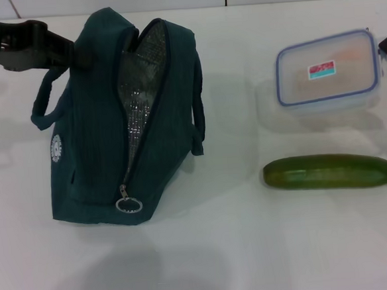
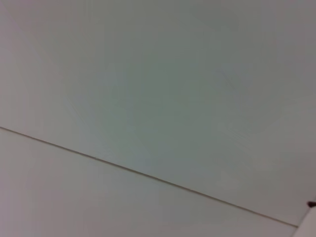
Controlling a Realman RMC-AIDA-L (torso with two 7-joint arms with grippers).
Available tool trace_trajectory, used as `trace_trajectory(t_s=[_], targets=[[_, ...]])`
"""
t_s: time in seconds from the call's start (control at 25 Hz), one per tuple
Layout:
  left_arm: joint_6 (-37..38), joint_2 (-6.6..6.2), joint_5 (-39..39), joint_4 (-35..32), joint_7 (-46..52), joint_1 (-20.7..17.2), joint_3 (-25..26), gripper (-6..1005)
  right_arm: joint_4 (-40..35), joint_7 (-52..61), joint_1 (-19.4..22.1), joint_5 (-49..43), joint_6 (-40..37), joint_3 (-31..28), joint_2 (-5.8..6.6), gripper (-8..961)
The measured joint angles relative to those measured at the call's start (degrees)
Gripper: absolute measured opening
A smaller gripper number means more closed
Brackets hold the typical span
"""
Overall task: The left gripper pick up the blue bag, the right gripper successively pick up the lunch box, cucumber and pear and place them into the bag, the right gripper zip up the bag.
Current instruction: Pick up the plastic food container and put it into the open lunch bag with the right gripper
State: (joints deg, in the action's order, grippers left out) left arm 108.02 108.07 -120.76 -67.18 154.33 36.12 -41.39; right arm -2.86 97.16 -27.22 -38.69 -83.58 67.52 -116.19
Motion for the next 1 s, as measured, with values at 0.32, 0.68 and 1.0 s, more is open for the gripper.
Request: trace_trajectory(t_s=[0.32,0.68,1.0], targets=[[0.0,0.2,0.01,0.04,0.18,0.38,0.0,45,-1.07,0.69,-0.6,3.22,-4.72,-0.03,0.0,103],[0.0,0.22,0.01,1.68,0.23,1.29,0.0,45,-2.51,2.87,-4.09,6.63,-8.64,-0.12,0.0,106],[0.0,0.08,-0.01,2.23,0.05,1.65,0.0,45,-2.59,2.97,-6.15,6.8,-7.95,-0.34,0.0,108]])
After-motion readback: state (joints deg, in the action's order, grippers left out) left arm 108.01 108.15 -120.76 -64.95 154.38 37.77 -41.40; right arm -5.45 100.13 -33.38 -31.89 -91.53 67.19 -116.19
